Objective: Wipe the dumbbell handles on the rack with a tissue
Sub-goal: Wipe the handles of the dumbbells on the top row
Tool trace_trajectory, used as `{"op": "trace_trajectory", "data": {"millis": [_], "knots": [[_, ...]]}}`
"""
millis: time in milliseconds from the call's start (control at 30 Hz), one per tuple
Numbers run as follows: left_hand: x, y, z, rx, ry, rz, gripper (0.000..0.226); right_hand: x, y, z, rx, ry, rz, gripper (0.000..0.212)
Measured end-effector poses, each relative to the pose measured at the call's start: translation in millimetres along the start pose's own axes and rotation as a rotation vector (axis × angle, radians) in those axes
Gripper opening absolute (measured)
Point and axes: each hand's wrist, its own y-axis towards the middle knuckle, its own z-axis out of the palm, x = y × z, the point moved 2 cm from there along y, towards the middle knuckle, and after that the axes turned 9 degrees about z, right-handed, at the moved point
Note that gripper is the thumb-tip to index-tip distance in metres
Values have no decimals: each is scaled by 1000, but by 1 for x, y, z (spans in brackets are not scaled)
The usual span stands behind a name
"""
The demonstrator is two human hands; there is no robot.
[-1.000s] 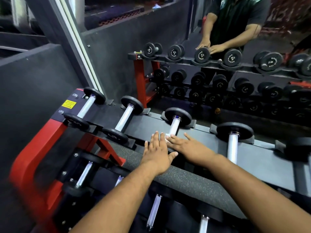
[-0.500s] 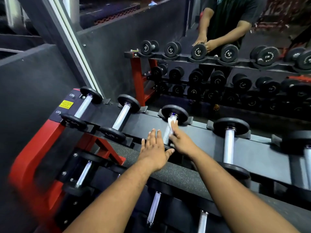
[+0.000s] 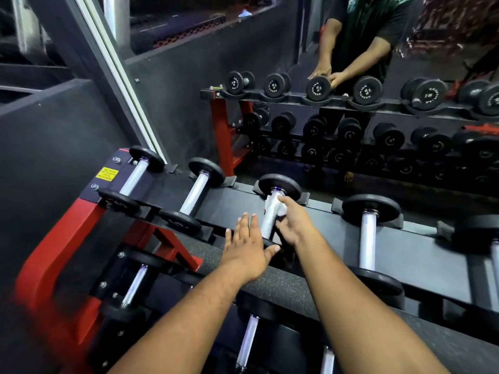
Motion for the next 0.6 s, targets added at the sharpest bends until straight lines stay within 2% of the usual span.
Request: {"op": "trace_trajectory", "data": {"millis": [67, 167, 200, 367, 500, 600], "knots": [[0, 0, 1, 4, 8, 5, 90, -7, -3, -1, 7, -71, 93, 24], [3, 1, 3, 1, 6, 13, 90, -22, -11, -11, 33, -395, 185, 16], [3, 2, 4, -2, 6, 14, 90, -22, -12, -13, 33, -433, 189, 14], [2, 1, 2, -7, -4, 20, 89, -1, -14, 3, -81, -134, 76, 15], [3, 2, 4, -31, -15, 25, 91, -23, -22, -9, -114, -469, 87, 22], [4, 1, 5, -62, -40, 41, 90, -27, -41, -17, -91, -639, 19, 27]]}}
